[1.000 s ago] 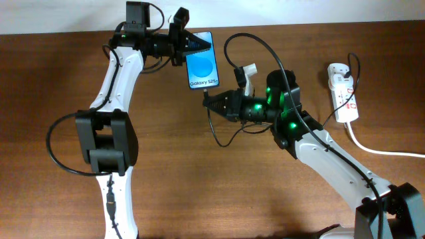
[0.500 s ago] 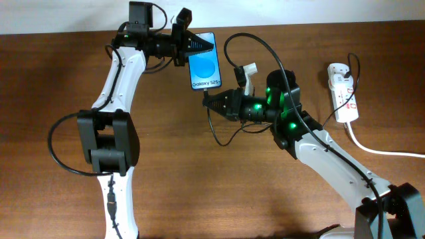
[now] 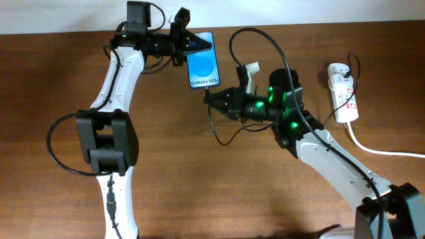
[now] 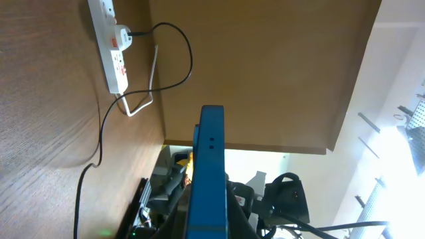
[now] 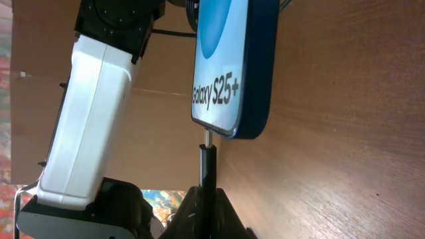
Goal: Plug charger to phone and switch on socket
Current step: 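Push the USB-C plug up into the phone's bottom port with the right gripper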
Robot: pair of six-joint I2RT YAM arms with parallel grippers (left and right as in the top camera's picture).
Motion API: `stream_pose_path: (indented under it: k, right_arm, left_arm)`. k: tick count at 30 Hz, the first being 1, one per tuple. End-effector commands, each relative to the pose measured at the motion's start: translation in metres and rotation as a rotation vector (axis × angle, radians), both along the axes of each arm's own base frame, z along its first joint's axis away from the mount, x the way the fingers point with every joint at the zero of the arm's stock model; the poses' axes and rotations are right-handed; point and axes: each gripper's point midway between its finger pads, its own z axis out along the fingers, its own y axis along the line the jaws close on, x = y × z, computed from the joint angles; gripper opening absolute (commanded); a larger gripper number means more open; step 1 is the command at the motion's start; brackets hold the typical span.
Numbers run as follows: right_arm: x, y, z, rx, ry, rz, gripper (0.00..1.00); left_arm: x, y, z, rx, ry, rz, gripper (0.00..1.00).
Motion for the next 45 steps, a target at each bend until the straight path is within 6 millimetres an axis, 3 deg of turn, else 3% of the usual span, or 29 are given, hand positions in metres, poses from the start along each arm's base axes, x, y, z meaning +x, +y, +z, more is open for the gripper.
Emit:
stream_pose_path:
  k: [1,24,35,40,45]
  right_arm:
    - [0.005,-0.003,0.000,0.000,-0.008,-0.014,0.04]
    - [0.000,-0.001,-0.001,0.000,0.001,0.009,0.04]
    - [0.022,-0.021,0.003,-0.004,-0.037,-0.086,0.04]
    - [0.006,-0.014,0.006,0.022,-0.026,0.012,0.04]
    - [-0.010,0.001,-0.003,-0.006,-0.018,0.073,0.04]
  left_arm:
    - [-0.007,-0.002,0.012,-0.029,-0.002,-0.034,0.00]
    - [-0.006,-0.003,0.013,-0.030,-0.021,-0.033,0.00]
    - [-0.014,-0.018,0.013,-0.031,-0.021,-0.066,0.00]
    - [-0.004,-0.005,0.010,-0.012,-0.031,-0.019,0.00]
    - [-0.003,-0.005,0.010,-0.012,-0.031,-0.017,0.00]
